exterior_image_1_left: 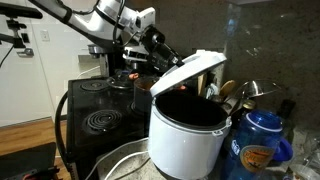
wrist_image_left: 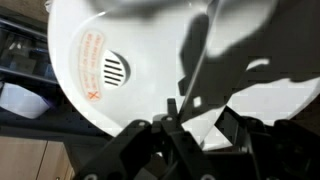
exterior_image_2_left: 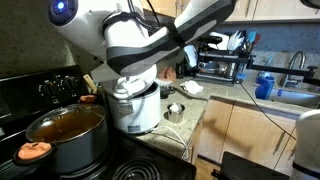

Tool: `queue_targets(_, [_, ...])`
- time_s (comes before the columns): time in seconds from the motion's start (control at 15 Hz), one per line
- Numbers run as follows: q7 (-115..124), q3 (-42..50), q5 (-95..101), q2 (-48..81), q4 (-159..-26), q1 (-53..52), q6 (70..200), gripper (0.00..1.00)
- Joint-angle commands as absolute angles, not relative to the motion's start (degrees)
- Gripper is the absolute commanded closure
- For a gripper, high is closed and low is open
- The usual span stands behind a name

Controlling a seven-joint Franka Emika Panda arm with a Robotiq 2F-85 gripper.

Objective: Open the rice cooker

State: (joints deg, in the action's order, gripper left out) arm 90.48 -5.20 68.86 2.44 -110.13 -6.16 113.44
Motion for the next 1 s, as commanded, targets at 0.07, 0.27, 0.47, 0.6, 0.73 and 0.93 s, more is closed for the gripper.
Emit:
queue_targets(0.07, [90.0, -6.1, 74.3, 3.5, -107.8, -7.2, 110.1, 0.83])
queue_targets(0.27, [90.0, -6.0, 74.8, 3.6, -107.9, -7.3, 110.1, 0.83])
queue_targets(0.47, [90.0, -5.6, 73.7, 3.3, -108.1, -6.9, 110.7, 0.83])
queue_targets(0.6, [89.9, -5.2, 72.5, 3.2, -108.3, -6.3, 111.4, 0.83])
queue_targets(0.73, [89.9, -4.4, 70.3, 2.9, -108.6, -5.5, 112.5, 0.83])
queue_targets(0.93, [90.4, -3.1, 66.4, 2.8, -108.8, -4.0, 113.6, 0.83])
